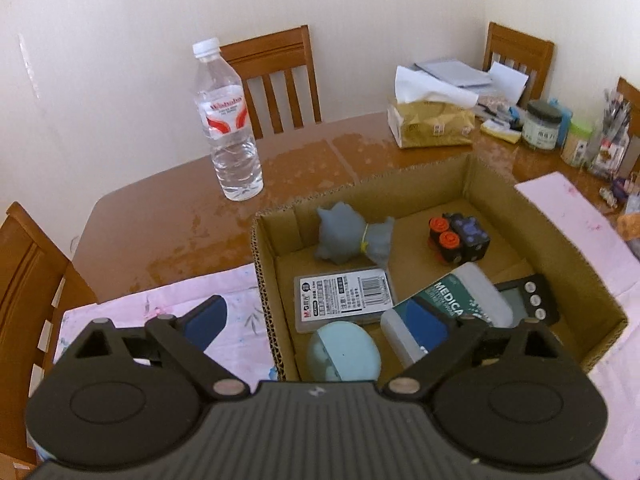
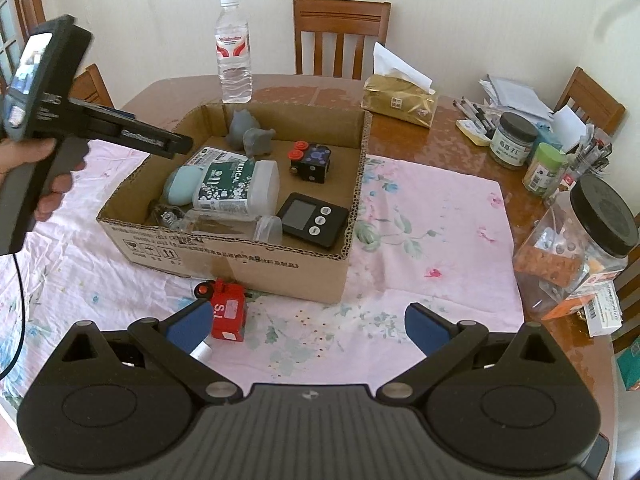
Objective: Organize rigid objects
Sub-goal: 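Carry the timer into the box and open the right tool while the left tool drops the blue case in, then withdraw both tools and move the right tool toward the red SL toy train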
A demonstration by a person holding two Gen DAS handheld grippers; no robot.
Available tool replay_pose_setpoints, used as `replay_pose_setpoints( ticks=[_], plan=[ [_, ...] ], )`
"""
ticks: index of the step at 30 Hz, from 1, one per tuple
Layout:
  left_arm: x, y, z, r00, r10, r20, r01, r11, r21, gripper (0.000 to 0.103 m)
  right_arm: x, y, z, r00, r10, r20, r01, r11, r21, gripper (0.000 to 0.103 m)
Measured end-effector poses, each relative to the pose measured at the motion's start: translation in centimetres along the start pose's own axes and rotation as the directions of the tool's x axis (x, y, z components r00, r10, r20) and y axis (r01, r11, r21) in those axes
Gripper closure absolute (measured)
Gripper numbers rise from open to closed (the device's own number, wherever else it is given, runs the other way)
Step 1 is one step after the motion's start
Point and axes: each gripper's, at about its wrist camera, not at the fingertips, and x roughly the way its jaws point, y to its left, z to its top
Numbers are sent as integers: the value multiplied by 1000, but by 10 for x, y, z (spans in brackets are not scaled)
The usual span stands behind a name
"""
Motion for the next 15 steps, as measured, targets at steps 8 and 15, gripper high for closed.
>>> replay_pose_setpoints(
  ticks=[8,15],
  plan=[
    [-40,3,-14,999,6,41,-5,1000,-17,4,8,1,-1,1000,-1,-10,1,1000,10,0],
    [-68,13,-47,999,10,32,-8,998,-63,3,30,12,-4,999,18,-50,-16,999,43,0]
  ],
)
